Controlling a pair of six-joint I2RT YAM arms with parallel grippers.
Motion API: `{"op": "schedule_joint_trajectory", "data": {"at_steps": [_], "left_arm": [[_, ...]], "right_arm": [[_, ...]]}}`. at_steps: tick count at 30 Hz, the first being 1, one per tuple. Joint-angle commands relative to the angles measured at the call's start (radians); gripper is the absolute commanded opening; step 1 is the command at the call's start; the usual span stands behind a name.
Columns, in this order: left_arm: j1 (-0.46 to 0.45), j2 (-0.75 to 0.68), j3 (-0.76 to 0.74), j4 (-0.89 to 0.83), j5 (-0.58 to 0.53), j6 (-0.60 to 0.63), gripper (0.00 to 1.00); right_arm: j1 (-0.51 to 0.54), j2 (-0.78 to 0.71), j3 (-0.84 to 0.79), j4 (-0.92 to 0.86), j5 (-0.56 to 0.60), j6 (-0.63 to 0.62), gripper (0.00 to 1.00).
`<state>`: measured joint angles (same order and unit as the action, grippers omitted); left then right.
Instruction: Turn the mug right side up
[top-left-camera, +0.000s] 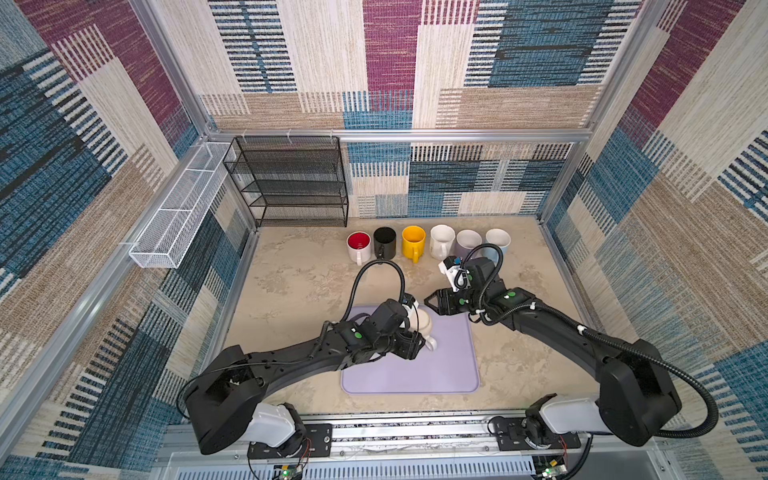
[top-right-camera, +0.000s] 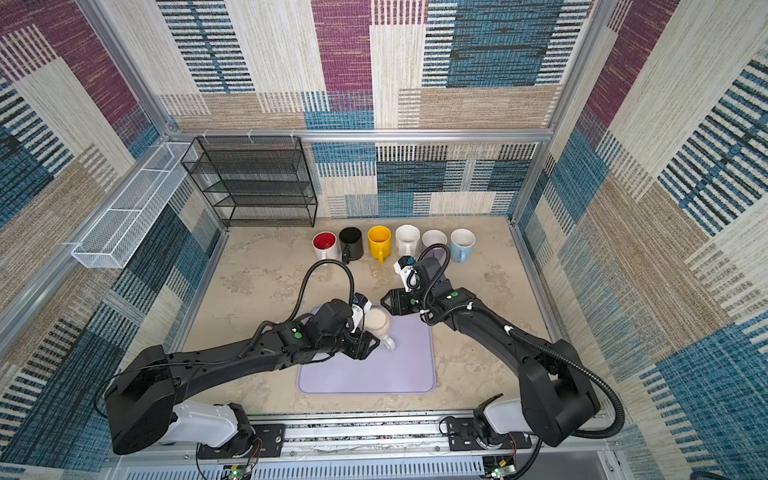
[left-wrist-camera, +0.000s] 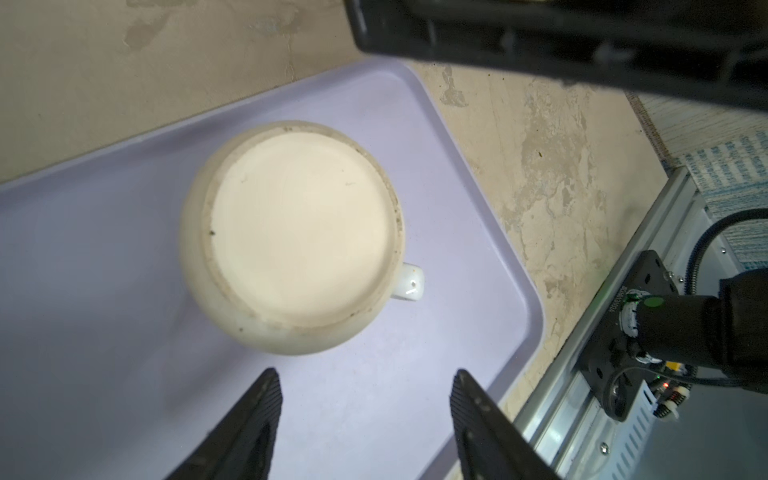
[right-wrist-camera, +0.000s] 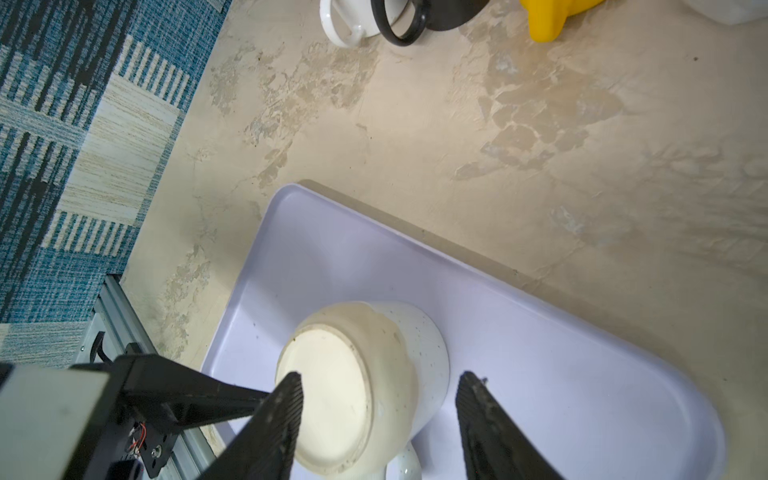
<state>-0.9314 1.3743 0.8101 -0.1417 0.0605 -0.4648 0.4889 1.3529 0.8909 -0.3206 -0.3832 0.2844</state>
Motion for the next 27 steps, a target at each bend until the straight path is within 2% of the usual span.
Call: {"op": "schedule_joint_trajectory", "data": {"at_steps": [1,11,19,27], "left_arm": [[0.007,-0.043,-0.005,-0.059,-0.097,0.035,0.66],[0.082,-0.157,-0.001,-0.209,-0.225,0.082,0.66],[0.137,-0.243,-0.029,-0.252,-0.245,0.095,0.66],[0.157,-0.285,-0.06,-0.262,-0.243,0.104,0.67]], "right_arm": [[0.001,-0.038,0.005,-0.058,0.013,-0.046,0.62],[0.113,-0.061,0.026,-0.257,0.161,-0.11,0.62],[0.176,-0.02,0.04,-0.287,0.17,-0.112,0.61],[0.221,0.036,0.051,-0.308,0.194,-0.108,0.53]]}}
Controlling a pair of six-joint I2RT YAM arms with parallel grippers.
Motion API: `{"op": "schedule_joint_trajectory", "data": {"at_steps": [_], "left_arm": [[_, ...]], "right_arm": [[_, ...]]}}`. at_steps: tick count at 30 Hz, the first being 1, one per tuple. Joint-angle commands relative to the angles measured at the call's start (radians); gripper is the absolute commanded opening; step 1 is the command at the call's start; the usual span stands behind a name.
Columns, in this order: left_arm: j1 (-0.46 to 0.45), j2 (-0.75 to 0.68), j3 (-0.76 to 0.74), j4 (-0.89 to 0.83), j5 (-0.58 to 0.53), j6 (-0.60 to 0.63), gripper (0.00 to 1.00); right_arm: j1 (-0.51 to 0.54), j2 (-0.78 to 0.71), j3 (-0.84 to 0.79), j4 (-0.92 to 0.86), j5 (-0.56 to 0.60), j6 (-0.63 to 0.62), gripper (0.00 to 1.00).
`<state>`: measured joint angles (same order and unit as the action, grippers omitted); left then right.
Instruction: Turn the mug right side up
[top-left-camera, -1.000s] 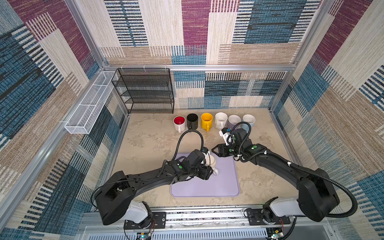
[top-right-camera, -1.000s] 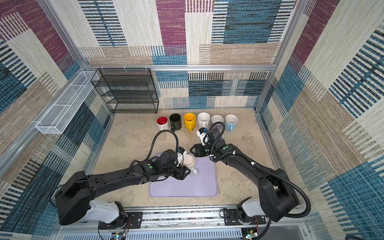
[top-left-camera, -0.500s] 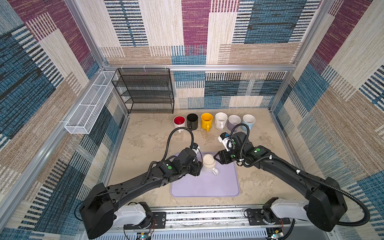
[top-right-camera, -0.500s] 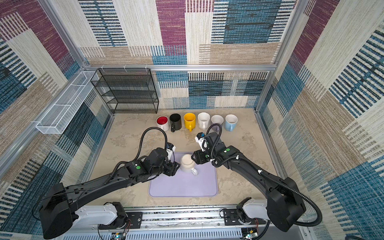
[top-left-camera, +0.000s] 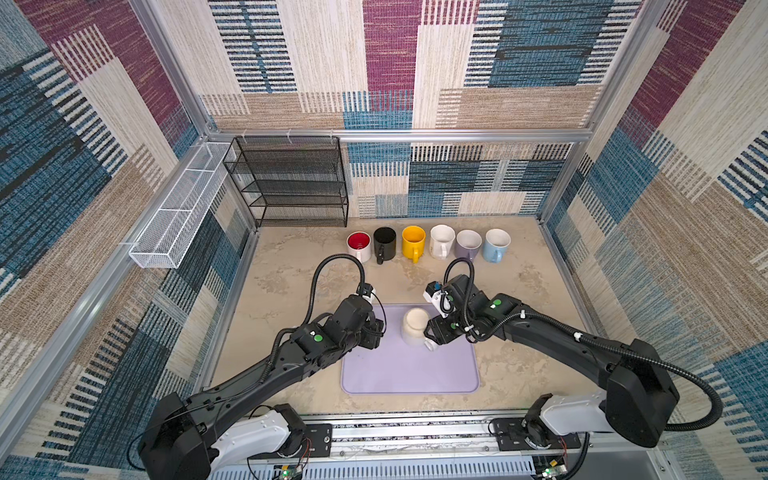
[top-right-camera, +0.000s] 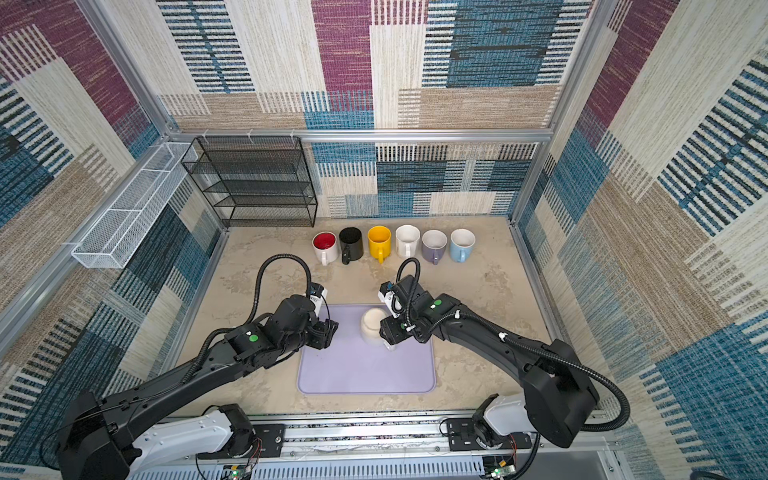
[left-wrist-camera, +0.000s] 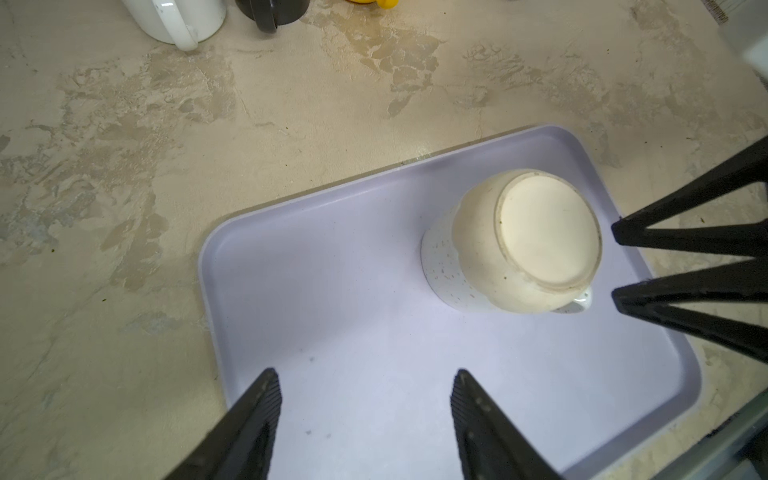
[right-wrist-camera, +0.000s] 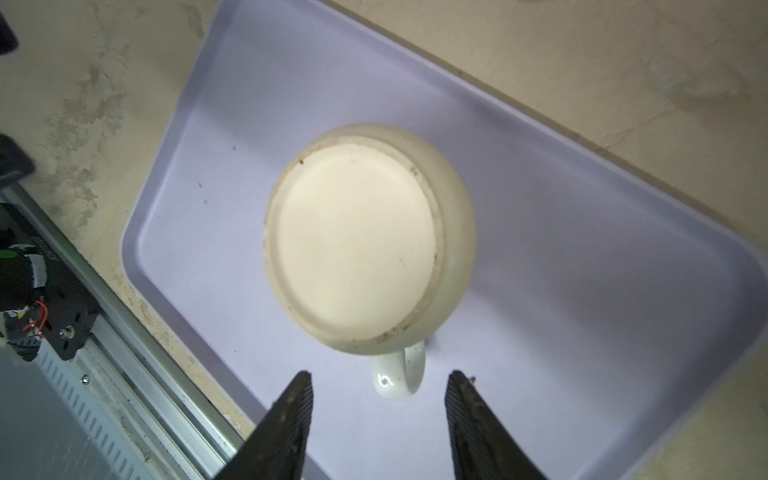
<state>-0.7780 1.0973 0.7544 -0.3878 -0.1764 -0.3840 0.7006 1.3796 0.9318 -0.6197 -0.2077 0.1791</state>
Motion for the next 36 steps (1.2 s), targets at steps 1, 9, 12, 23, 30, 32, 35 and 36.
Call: {"op": "schedule_joint_trajectory", "data": {"at_steps": [1,9,12,23,30,32,35,36], "left_arm": [[0.005,-0.011,-0.007,-0.019,-0.009,0.024,0.67],[0.014,-0.036,-0.015,-0.034,-0.022,0.023,0.67],[0.016,-0.044,-0.022,-0.037,-0.021,0.02,0.67],[0.021,-0.049,-0.023,-0.037,-0.017,0.019,0.67],[0.02,-0.053,-0.024,-0.042,-0.02,0.019,0.67],[0.021,-0.054,-0.025,-0.042,-0.018,0.018,0.67],[0.022,-0.058,-0.028,-0.045,-0.02,0.018,0.67],[0.022,-0.059,-0.029,-0.046,-0.02,0.019,0.67]], "right_arm": [[0.014,0.015,0.012,-0.012,0.024,-0.002,0.52],[0.031,0.069,0.023,-0.038,0.066,-0.001,0.48],[0.034,0.081,0.024,-0.04,0.074,0.0,0.47],[0.052,0.114,0.027,-0.024,0.093,0.012,0.43],[0.074,0.142,0.039,-0.017,0.118,0.023,0.41],[0.079,0.152,0.044,-0.015,0.125,0.027,0.4],[0.085,0.165,0.053,-0.017,0.146,0.032,0.4],[0.086,0.167,0.054,-0.016,0.149,0.034,0.39]]}}
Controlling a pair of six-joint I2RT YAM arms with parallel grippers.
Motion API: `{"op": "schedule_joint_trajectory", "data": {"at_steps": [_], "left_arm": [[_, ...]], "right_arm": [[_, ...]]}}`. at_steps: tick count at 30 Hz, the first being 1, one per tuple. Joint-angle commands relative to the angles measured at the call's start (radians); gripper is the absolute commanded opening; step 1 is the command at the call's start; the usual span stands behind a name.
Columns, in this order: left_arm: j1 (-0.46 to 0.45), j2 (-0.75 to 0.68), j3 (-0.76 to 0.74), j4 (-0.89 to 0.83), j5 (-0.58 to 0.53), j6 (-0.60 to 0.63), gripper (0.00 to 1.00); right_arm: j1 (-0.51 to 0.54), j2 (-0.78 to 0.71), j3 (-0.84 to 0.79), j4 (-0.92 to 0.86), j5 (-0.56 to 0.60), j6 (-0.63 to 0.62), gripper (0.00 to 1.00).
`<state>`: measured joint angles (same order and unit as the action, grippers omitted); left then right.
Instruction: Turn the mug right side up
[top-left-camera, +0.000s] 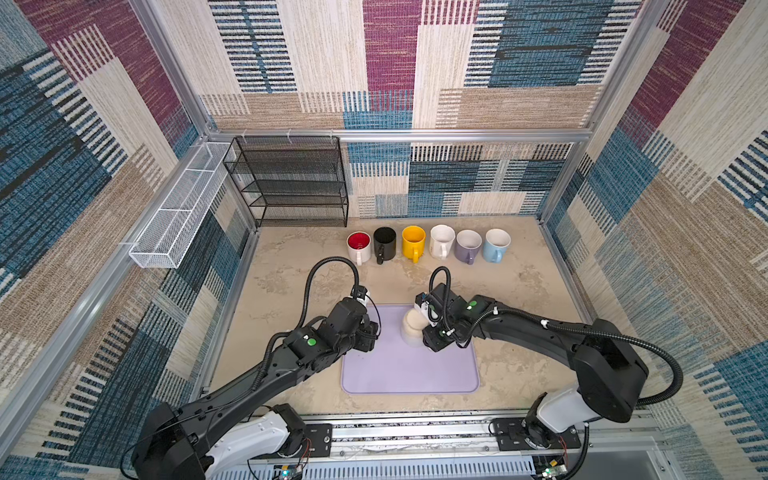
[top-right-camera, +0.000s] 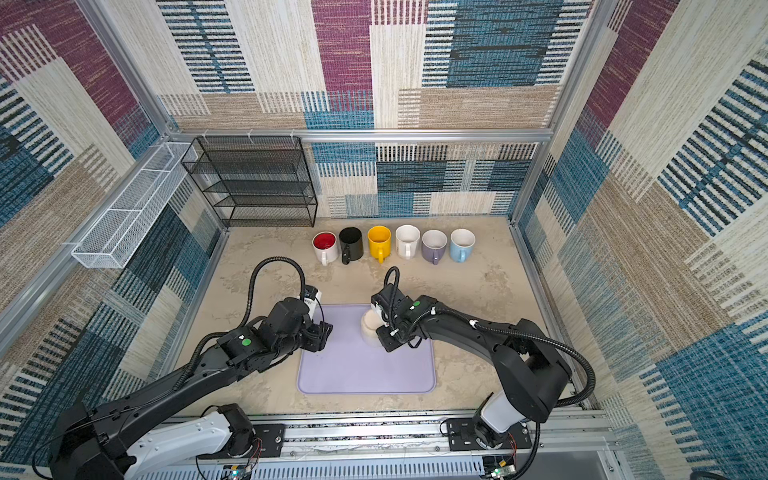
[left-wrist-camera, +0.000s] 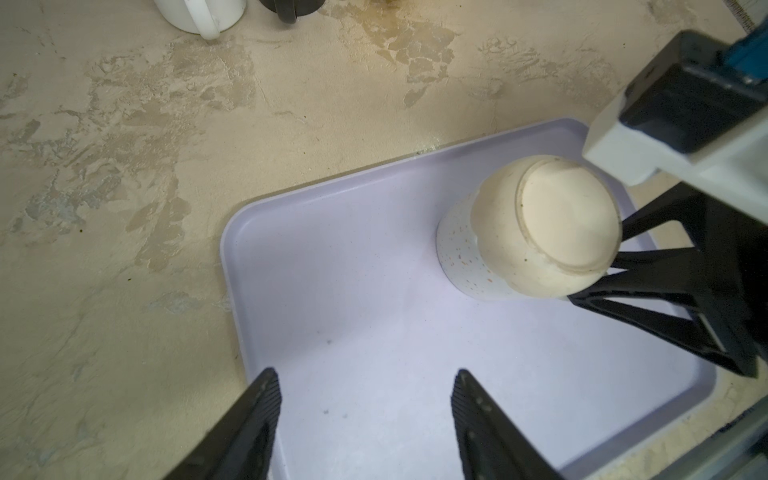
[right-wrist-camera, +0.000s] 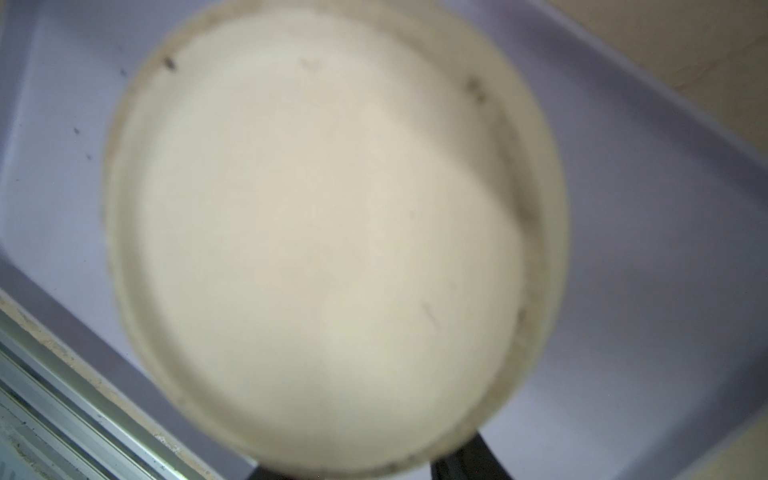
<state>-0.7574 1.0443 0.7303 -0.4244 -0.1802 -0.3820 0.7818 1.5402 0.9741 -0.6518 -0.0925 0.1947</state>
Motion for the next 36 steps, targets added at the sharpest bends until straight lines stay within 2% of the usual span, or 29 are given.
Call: {"op": "schedule_joint_trajectory", "data": {"at_steps": [1,16,36], "left_arm": [[0.001,-0.006,-0.005,-0.008,-0.017,0.017,0.67],[0.001,-0.018,-0.007,-0.017,-0.016,0.009,0.66],[0.003,-0.037,-0.005,-0.02,-0.019,0.005,0.66]], "right_arm": [[0.007,0.009,0.014,0.016,0.035,0.018,0.39],[0.019,0.046,0.022,0.018,0.076,0.031,0.35],[0.022,0.052,0.031,0.023,0.107,0.043,0.19]]}}
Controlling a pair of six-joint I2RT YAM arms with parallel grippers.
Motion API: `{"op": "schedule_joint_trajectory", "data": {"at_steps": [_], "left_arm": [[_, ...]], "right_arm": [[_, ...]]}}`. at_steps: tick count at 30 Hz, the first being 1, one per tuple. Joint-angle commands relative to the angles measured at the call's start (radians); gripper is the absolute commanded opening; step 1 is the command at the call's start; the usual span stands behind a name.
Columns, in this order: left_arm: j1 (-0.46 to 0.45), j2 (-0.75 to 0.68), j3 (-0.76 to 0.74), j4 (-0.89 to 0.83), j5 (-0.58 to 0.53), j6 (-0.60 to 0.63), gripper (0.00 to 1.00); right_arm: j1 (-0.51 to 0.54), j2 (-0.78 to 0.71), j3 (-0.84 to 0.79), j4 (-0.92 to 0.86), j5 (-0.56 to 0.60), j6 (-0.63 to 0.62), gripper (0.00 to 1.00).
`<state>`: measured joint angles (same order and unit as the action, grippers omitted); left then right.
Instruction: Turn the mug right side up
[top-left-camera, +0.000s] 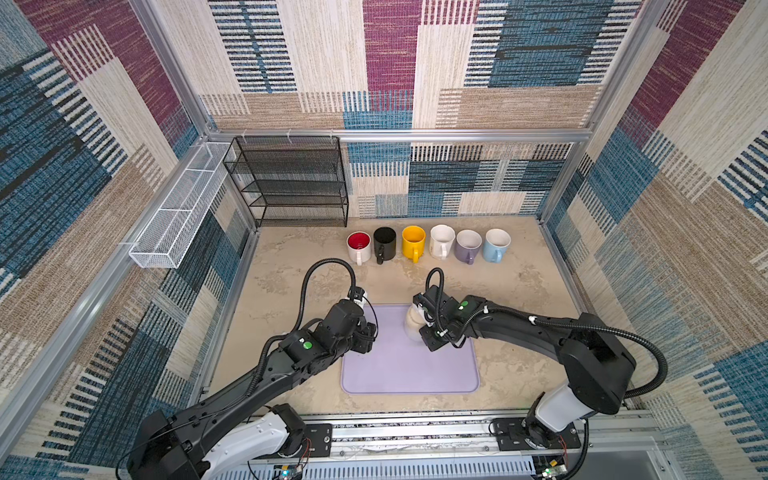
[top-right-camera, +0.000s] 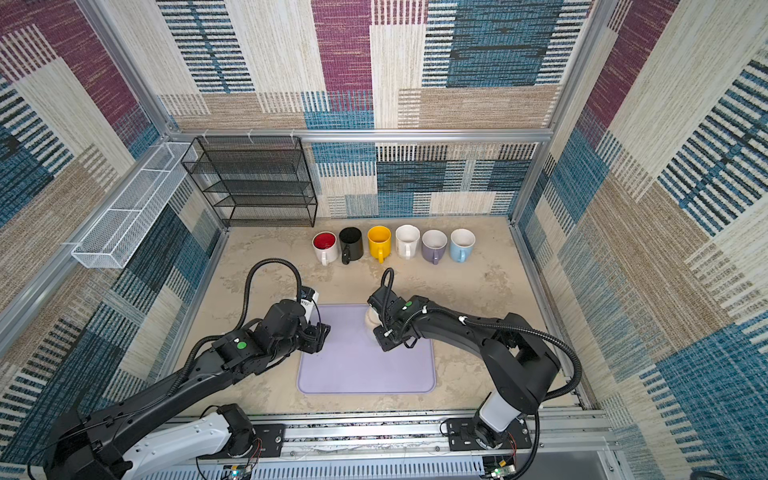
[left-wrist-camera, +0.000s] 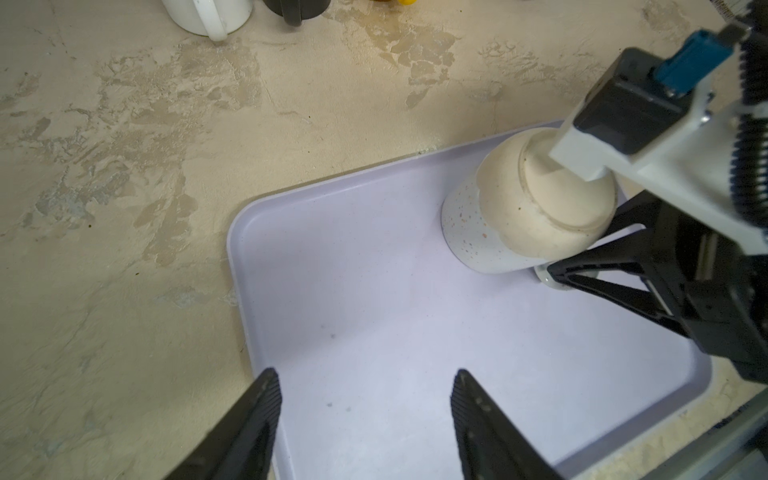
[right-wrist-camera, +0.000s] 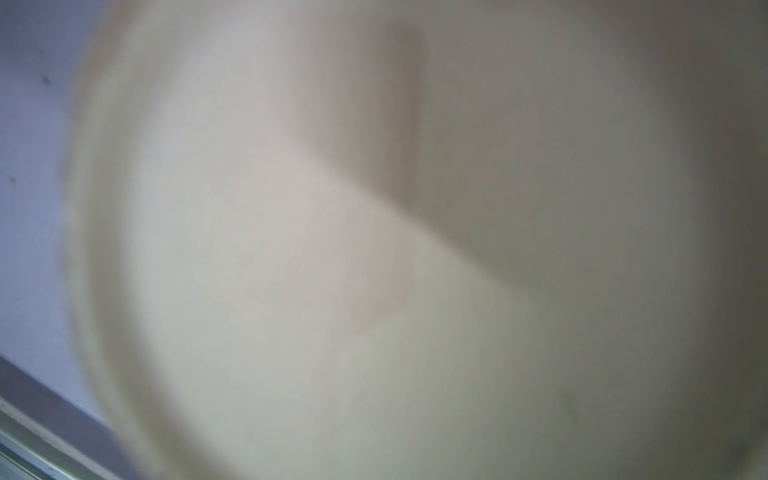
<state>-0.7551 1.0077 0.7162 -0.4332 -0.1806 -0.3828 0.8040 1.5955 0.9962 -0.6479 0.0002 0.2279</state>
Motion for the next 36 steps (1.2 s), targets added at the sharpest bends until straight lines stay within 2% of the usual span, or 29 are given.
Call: {"op": "schedule_joint_trajectory", "data": {"at_steps": [1,10,17,26,36], "left_arm": [[0.0,-0.001,0.012,-0.013,-0.017,0.008,0.66],[0.0,-0.006,0.015,-0.023,-0.02,0.006,0.67],[0.0,-0.008,0.02,-0.028,-0.024,0.008,0.67],[0.0,-0.032,0.023,-0.042,-0.034,0.0,0.67],[0.0,-0.048,0.009,-0.037,-0.034,-0.014,0.66]], "right_arm": [[0.0,-0.005,0.008,0.019,0.014,0.01,0.18],[0.0,-0.009,0.005,0.017,0.024,0.01,0.12],[0.0,-0.007,0.01,0.012,0.033,0.01,0.0],[0.0,-0.061,0.007,0.065,0.02,0.007,0.0],[-0.018,-0.136,-0.043,0.276,-0.061,0.011,0.0]]}}
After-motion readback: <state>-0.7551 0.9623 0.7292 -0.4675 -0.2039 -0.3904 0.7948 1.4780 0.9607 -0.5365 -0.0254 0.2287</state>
